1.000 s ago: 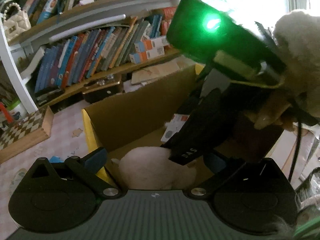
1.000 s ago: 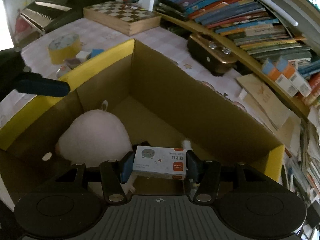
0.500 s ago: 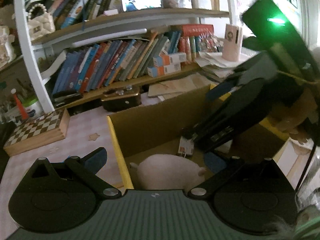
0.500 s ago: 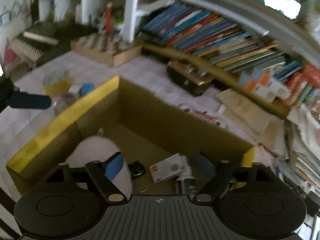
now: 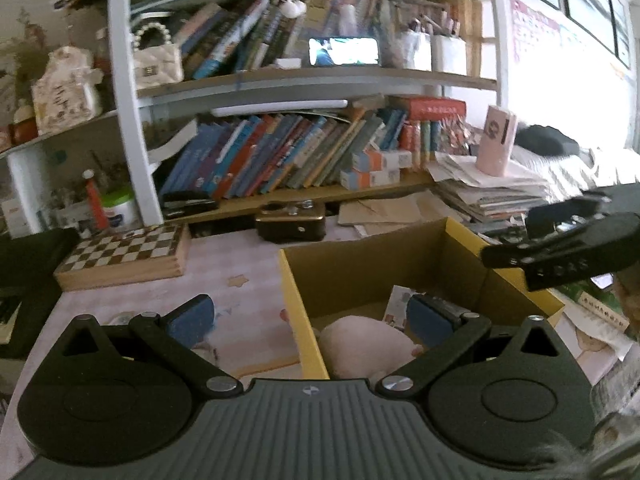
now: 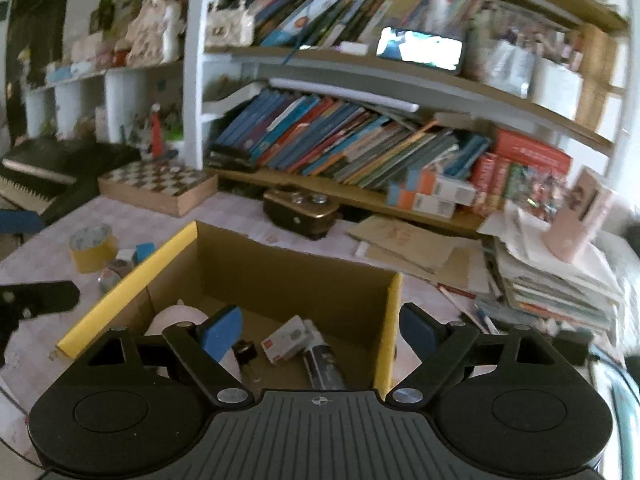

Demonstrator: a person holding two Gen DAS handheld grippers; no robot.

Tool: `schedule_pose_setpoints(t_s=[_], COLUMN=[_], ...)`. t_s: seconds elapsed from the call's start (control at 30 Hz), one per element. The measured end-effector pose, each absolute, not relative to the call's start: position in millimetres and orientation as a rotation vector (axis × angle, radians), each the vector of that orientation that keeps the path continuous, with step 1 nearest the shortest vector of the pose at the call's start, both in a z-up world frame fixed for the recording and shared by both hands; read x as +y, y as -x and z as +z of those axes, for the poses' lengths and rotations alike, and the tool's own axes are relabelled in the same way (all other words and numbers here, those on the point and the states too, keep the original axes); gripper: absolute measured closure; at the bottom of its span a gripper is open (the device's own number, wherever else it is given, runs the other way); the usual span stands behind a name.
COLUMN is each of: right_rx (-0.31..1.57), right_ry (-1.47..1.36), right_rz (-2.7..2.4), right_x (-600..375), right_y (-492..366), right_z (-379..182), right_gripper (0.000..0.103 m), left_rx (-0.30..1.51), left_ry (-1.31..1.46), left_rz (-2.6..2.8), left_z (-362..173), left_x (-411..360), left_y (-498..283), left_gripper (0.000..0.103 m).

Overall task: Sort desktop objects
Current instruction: 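Lower both tools into the yellow box and open them to release, then withdraw both open tools from the box toward the tape and small items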

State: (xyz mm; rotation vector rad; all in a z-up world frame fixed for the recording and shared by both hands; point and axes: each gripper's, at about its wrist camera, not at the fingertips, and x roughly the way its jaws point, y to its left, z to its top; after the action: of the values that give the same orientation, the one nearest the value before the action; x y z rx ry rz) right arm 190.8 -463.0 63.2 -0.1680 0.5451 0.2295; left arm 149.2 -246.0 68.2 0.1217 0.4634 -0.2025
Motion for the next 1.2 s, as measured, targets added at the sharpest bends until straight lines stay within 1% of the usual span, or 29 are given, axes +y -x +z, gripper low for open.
schedule_pose_setpoints(t_s=[0.27,0.6,1.0,1.2], right_rx=[0.524,0.580,0.692,0.718], right_ry=[0.096,0.028,-0.014,-0.006], right_rz=[0.171,0.098,0.023,0.030], right_x=[-461.6,-442.4,-383.4,-352.0], right_y=[-145.0,-104.8,-53.9,-43.3], right_z=[59.0,36.7,-0.1,-3.0], right_gripper=[0.013,0.012,0.012,0.012], left_rx=[0.490,0.528,0.612,0.643], left_ry=[-0.035,-0.009,0.003,-0.009], left_rz=[-0.150,-0.149,-0.145,-0.187], left_z=[60.8,42.3,15.7,10.9], left_x=[-229.7,-209.5,-161.6,-140.1], left_y=[-118.0,-88.9,-60.8,-56.8], left_gripper=[0.000,0.000,0.000,0.000])
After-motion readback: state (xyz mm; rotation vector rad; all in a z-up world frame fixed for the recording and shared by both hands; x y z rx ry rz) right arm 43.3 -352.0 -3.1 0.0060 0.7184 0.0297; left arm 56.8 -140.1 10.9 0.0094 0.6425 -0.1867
